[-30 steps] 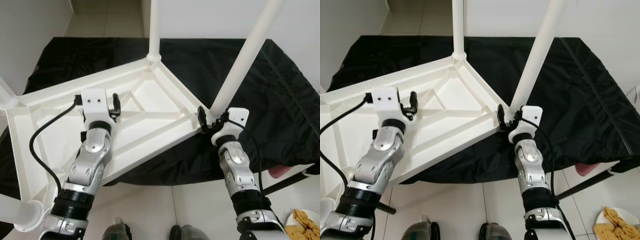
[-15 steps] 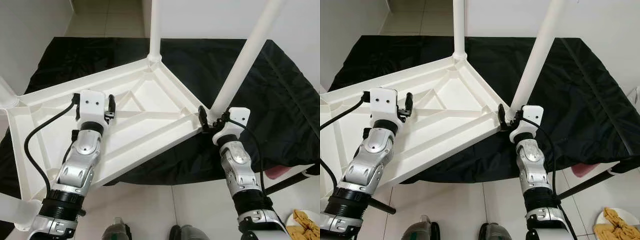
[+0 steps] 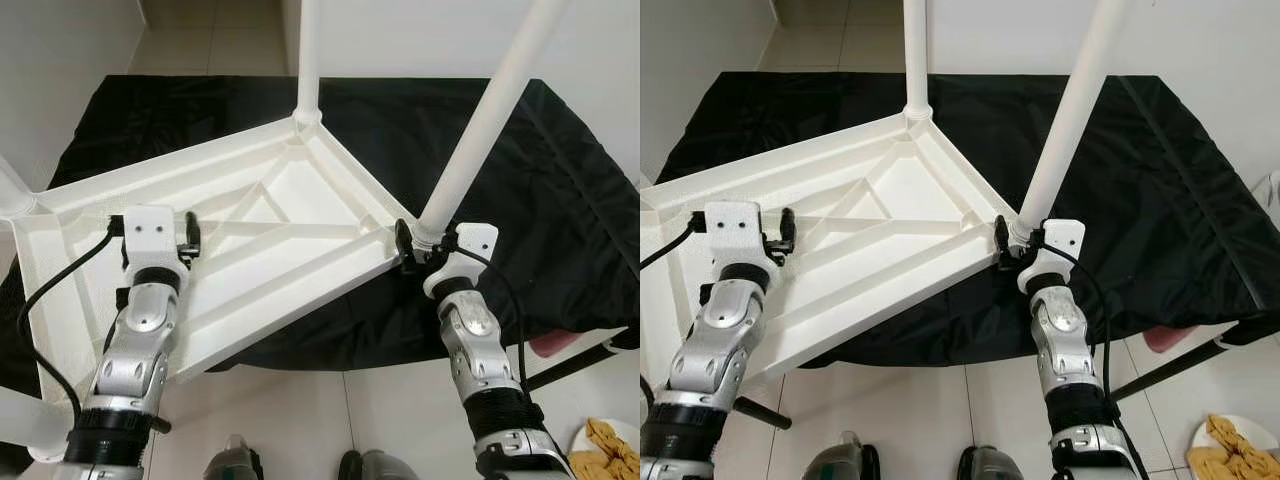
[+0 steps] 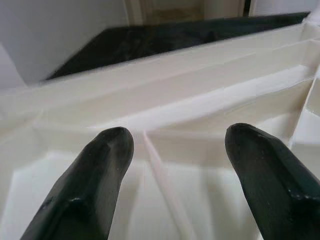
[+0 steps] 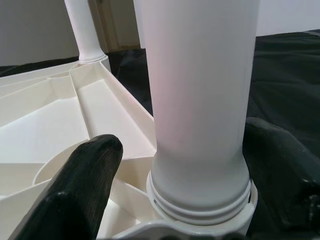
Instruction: Building children table
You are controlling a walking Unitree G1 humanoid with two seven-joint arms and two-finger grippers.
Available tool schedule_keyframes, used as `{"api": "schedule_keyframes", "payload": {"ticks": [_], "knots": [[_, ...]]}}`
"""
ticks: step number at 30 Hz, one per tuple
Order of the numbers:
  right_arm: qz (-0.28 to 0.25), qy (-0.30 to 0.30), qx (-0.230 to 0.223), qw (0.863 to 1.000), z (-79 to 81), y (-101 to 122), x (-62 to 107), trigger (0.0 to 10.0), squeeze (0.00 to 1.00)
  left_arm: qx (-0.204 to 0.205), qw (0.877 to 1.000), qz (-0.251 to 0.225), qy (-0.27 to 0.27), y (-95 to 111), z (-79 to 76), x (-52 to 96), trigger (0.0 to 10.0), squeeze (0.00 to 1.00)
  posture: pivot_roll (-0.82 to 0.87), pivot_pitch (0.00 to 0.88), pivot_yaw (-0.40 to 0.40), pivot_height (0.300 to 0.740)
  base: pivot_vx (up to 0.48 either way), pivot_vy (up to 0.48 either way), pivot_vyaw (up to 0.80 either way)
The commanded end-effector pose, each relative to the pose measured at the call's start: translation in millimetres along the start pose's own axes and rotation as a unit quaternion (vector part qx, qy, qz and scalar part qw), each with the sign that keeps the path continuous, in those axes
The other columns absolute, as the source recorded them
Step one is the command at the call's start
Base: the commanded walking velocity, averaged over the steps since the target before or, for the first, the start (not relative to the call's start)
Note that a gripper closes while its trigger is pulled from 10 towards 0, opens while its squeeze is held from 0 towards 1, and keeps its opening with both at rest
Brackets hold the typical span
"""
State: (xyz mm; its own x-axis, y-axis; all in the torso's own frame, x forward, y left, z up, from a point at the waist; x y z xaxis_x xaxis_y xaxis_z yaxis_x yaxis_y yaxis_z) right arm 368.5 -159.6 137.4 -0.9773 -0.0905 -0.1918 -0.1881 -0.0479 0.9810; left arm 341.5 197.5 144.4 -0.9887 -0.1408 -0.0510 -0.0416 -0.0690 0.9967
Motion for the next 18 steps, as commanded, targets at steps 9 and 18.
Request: {"api": "schedule_keyframes", "payload": {"ticks": [9, 18], "knots": [[0.005, 0.019, -0.017, 1.000, 8.7, -4, 3.1, 10.0, 0.00, 0.047, 0.998, 0.007, -0.034, -3, -2.9, 17.9, 10.0, 0.00, 0.06, 0.078, 0.006, 0.740, 0.000, 0.000, 0.00], [-0.001, 0.017, -0.018, 1.000, 6.5, -3, 4.6, 10.0, 0.00, 0.066, 0.996, 0.005, -0.063, -9, -8.5, 33.5, 10.0, 0.00, 0.06, 0.074, 0.028, 0.740, 0.000, 0.000, 0.00]]}}
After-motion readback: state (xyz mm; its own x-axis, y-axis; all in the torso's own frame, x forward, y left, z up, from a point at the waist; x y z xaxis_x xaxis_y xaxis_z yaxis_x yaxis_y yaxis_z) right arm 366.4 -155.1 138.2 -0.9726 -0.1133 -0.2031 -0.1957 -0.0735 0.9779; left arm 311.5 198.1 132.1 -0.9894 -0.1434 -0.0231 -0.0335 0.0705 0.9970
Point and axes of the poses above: a point about 5 cm out from each wrist's last joint towards the gripper, its own x axis pointing back from the gripper into the wrist, its own y axis along the axis of the wrist's last joint, z = x × y, the point moved 5 cm from there along -x, pointing out of the wrist towards the gripper, and after that the axes turned 1 degree about -x, right-handed, at the moved point
